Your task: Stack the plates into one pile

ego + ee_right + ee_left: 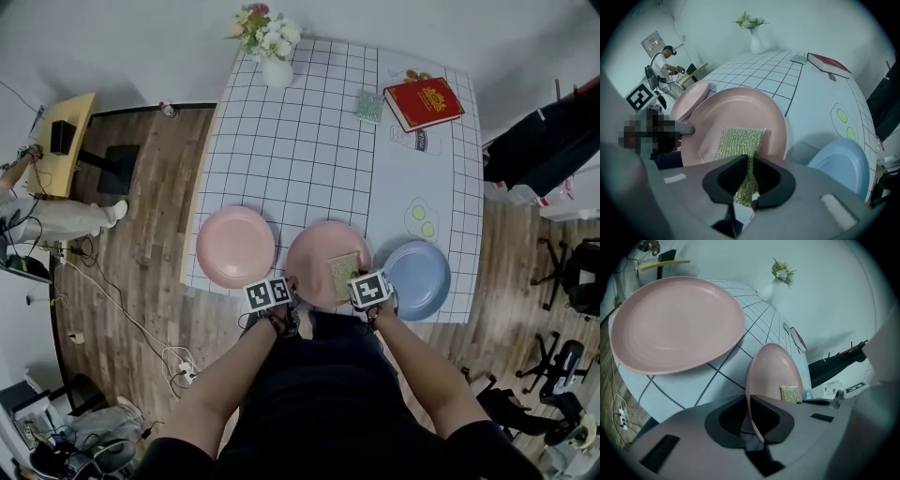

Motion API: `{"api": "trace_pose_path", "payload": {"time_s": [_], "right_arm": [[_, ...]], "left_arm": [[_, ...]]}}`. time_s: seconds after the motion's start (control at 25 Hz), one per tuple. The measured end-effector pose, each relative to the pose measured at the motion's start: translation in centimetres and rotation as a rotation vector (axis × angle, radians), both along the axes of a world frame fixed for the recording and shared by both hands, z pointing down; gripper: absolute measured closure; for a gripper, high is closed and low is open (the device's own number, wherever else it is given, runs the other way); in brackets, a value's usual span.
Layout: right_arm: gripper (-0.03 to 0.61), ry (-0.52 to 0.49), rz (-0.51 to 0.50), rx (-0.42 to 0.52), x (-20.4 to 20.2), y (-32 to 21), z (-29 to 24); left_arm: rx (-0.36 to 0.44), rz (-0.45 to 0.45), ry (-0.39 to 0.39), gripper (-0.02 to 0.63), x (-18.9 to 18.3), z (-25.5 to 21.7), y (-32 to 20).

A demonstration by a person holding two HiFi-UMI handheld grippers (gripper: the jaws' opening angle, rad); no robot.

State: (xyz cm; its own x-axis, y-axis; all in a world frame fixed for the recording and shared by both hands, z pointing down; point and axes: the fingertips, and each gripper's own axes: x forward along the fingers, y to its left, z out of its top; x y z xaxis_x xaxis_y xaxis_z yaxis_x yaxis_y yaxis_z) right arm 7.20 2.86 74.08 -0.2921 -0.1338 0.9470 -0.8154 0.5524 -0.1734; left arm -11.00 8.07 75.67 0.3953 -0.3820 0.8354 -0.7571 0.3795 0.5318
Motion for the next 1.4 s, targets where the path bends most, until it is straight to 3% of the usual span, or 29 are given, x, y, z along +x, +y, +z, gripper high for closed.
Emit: {"api": "trace_pose_path", "payload": {"time_s": [0.44, 0.96, 1.4], "right_arm": [[0.525, -0.016, -0.032, -0.042, -3.8, 2.3, 0.0], [0.525, -0.083, 0.222, -0.146, -5.9, 3.2, 0.6], [0.524, -0.172, 0.272, -0.156, -8.6, 3.6, 0.7]], "left_arm": [[0.006, -0.040, 0.019, 0.595, 0.1, 0.0, 0.3], [0.024, -0.079, 0.020, 0.597, 0.0, 0.0, 0.3], [0.029, -0.092, 0.030, 0.598, 0.0, 0.0, 0.3]]}}
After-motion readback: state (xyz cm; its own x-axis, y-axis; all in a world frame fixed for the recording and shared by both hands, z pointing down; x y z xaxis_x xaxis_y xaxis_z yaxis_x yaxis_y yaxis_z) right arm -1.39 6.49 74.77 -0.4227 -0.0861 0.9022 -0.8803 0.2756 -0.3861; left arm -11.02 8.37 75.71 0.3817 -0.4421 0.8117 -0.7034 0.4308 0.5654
